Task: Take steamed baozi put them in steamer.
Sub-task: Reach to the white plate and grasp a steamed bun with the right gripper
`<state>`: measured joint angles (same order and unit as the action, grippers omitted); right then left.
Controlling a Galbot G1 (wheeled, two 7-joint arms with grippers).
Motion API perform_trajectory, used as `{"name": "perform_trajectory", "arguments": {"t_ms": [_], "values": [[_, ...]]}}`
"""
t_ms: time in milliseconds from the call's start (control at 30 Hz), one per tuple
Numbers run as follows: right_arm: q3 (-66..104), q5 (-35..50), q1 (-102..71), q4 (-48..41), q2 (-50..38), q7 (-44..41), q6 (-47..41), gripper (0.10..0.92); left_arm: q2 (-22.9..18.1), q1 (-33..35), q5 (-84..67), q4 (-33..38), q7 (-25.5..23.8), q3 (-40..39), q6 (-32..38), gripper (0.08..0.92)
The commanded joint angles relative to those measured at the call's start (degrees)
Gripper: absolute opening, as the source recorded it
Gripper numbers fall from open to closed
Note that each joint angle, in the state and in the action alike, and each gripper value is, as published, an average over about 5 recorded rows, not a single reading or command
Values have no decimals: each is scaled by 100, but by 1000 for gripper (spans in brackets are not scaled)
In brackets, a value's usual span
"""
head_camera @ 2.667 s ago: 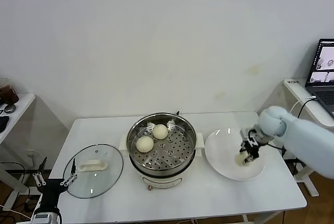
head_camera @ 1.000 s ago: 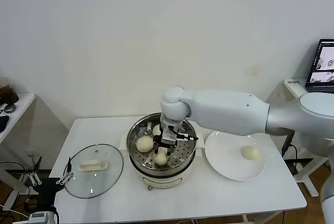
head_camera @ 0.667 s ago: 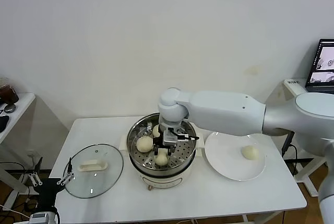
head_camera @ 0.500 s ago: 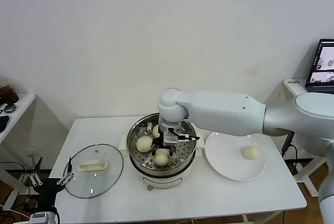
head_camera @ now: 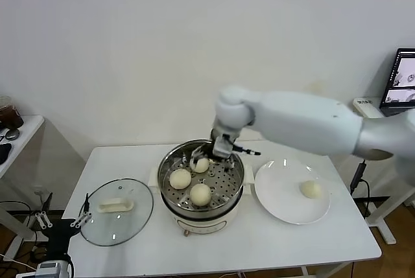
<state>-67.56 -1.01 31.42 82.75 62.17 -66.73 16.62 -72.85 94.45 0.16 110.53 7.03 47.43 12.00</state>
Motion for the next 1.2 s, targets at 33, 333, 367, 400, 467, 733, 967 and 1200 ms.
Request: {"name": "perform_trajectory", "arguments": {"t_ms": [33, 333, 367, 400, 467, 733, 967, 1200], "values": [[270, 977, 202, 142, -1614, -70, -2820, 823, 60, -3, 11, -2, -11, -16, -12, 823], [879, 804, -1023, -128, -2914, 30, -3426, 823, 111, -58, 46, -32, -23, -140, -17, 823], [1030, 744, -1224, -174, -2994, 70, -3393, 823, 112, -60, 53, -36, -24, -151, -18, 823], [1219, 652, -1436, -229, -3067, 87, -3339, 823, 113, -61, 62, -36, -26, -158, -20, 823], [1558, 406, -1847, -358, -3152, 93, -3178, 823, 119, -59, 82, -31, -29, -166, -29, 823], [2308, -675, -2959, -1077, -3006, 46, -2323, 823, 113, -32, 121, 2, -42, -180, -59, 823], [2765, -1325, -3437, -1821, -2525, 63, -1911, 823, 92, 17, 138, -15, -34, -171, -50, 823], [3182, -1561, -3823, -2319, -2107, 17, -1743, 823, 90, 31, 138, -17, -34, -157, -51, 823]]}}
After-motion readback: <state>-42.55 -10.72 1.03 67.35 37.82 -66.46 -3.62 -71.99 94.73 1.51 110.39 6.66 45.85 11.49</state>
